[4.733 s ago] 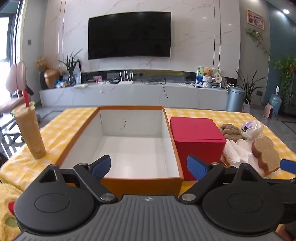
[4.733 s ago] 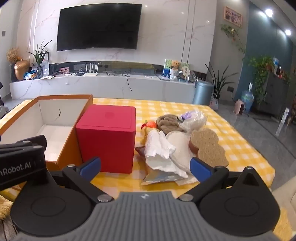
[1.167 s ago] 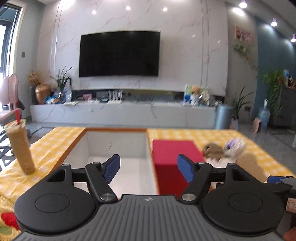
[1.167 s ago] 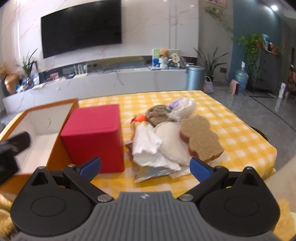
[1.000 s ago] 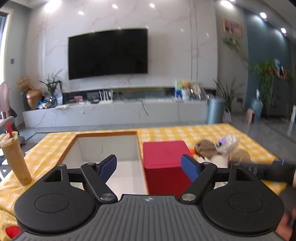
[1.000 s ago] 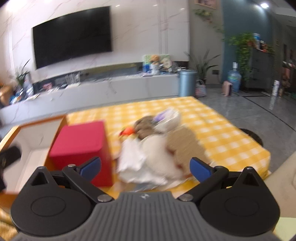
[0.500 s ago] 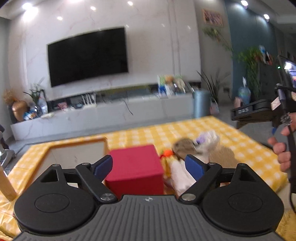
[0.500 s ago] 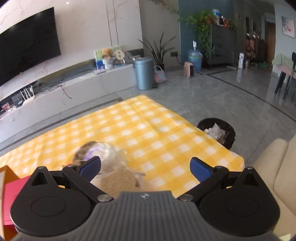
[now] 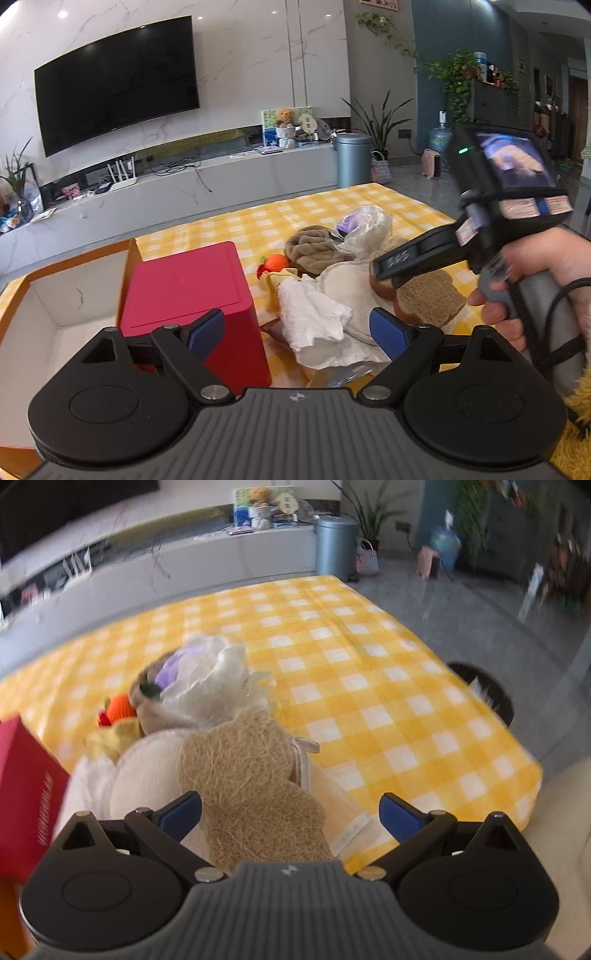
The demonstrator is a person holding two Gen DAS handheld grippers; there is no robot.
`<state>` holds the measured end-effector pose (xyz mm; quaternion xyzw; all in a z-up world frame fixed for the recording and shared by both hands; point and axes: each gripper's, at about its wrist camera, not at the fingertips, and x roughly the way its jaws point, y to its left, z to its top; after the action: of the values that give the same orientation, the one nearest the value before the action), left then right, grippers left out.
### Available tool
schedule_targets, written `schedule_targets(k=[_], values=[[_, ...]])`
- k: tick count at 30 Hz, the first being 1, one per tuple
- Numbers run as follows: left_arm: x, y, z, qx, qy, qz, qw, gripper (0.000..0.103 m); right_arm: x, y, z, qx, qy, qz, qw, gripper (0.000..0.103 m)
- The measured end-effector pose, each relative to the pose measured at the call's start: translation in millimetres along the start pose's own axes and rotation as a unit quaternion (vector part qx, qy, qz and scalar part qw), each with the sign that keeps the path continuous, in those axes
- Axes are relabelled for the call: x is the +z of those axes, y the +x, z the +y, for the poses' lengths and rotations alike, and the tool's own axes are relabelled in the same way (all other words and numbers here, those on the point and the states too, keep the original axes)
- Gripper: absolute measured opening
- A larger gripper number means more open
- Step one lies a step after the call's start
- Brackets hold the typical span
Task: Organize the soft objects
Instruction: 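Reach the right gripper to the brown bear-shaped sponge and grasp it, then lift the bear sponge with the right gripper while the left gripper reaches toward the white towel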
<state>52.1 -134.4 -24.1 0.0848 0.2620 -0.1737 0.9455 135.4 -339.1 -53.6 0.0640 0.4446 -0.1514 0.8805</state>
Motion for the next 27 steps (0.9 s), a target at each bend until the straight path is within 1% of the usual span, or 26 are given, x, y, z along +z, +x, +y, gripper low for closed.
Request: schedule_targets(k=[2, 3, 4, 5, 6, 8, 12, 16, 17, 19, 21, 24, 25, 27], values=[[-4, 1, 1, -0.009, -0.001, 0.002, 1.0, 0.103, -2, 4, 9, -0.014, -0.03, 0.0, 0.999, 0.094], [-5, 0, 1, -0.013, -0.001, 0.005, 0.9999, 0.103, -3, 6, 11, -0.012, -0.041, 0.001, 0.999, 0.093], [-7, 0, 1, -0.017, -0.001, 0.008, 0.9998, 0.103, -4, 8, 12, -0.008, -0.048, 0.004, 0.999, 0.089], [-8, 0, 0, -0.019, 0.001, 0.01, 0.9998, 0.103, -4, 10, 13, -0.007, -0.052, 0.01, 0.999, 0.077], [-10, 0, -1, -0.02, 0.002, 0.011, 0.9997, 0.103, -4, 14, 13, -0.01, -0.055, 0.017, 0.998, 0.075], [-12, 1, -2, -0.018, 0.004, 0.015, 0.9997, 0.103, -5, 17, 12, -0.017, -0.056, 0.024, 0.998, 0.073], [-13, -1, -4, 0.003, 0.005, 0.011, 0.9999, 0.103, -4, 11, 11, -0.012, -0.054, 0.012, 0.998, 0.072], [-13, -9, -6, -0.007, 0.016, -0.008, 0.9998, 0.103, -5, -1, 8, -0.013, -0.043, -0.012, 0.999, 0.072], [-12, -8, -8, -0.005, 0.023, -0.012, 0.9996, 0.103, -5, -5, 5, -0.01, -0.033, -0.019, 0.999, 0.072], [-9, -5, -15, 0.012, 0.037, -0.022, 0.999, 0.103, -4, -12, -6, -0.003, -0.008, -0.033, 0.999, 0.072], [-6, 1, -21, 0.019, 0.054, -0.025, 0.998, 0.103, -4, -19, -20, 0.003, 0.028, -0.046, 0.999, 0.072], [-7, 11, -33, 0.007, 0.077, -0.033, 0.9964, 0.103, -8, -29, -48, -0.004, 0.107, -0.058, 0.993, 0.072], [-10, 15, -39, 0.005, 0.091, -0.032, 0.9953, 0.103, -11, -33, -58, -0.009, 0.126, -0.064, 0.99, 0.072], [-18, 22, -54, 0.004, 0.132, -0.04, 0.9904, 0.103, -18, -39, -77, -0.016, 0.159, -0.072, 0.985, 0.072]])
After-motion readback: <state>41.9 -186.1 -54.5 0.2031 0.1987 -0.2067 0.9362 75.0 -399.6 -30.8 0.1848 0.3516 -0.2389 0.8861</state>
